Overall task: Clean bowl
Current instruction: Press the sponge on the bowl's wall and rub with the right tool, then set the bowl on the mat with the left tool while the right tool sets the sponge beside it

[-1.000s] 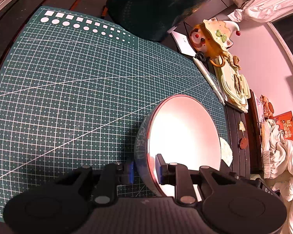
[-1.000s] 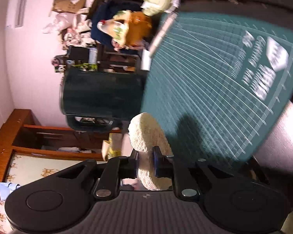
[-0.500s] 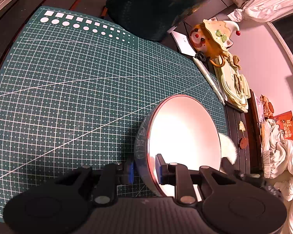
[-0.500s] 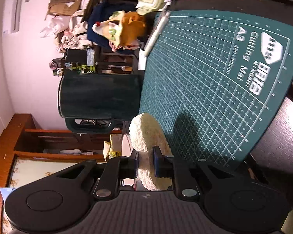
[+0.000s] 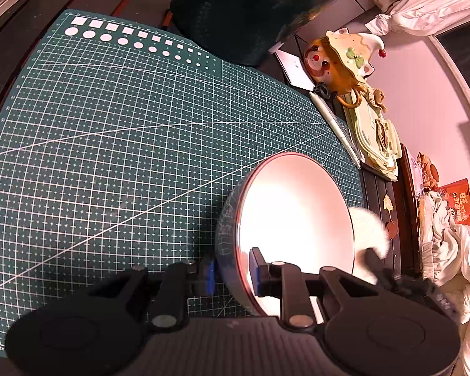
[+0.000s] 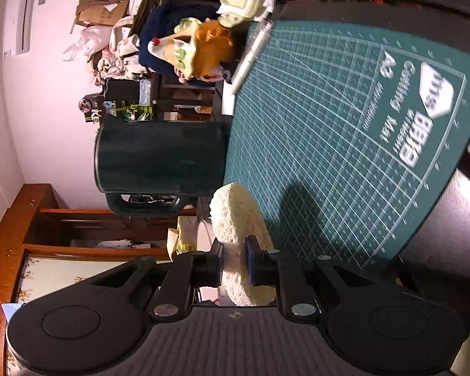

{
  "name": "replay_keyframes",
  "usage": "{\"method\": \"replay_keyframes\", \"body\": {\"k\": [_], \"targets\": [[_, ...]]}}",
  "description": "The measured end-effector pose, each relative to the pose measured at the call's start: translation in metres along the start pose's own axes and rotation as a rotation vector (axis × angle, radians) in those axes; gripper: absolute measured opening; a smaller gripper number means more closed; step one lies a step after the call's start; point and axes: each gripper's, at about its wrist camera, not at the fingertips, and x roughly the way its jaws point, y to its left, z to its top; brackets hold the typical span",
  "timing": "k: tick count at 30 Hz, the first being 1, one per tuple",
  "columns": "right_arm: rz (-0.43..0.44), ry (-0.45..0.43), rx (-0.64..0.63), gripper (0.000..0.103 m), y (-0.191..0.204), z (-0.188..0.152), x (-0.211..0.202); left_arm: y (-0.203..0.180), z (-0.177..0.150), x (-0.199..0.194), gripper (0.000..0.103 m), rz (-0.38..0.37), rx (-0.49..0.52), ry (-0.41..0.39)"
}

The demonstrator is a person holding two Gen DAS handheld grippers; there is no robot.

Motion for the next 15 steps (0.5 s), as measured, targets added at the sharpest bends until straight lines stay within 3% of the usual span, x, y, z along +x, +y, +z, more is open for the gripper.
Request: {"method": "replay_keyframes", "body": {"k": [3, 11, 15], "targets": [[0.024, -0.022, -0.03, 0.015, 0.011, 0.004, -0.004, 0.0, 0.0, 0.0, 0.021, 0.002, 0.0, 0.0], [-0.036, 0.028, 0.023, 0.015, -0.013, -0.001, 0.01, -0.001, 0.001, -0.001, 0.021, 0.002, -0.001, -0.001], [-0.07, 0.008, -0.036, 0.015, -0.005, 0.007, 0.007, -0.001, 0.0, -0.001, 0.021, 0.002, 0.003, -0.002]]}}
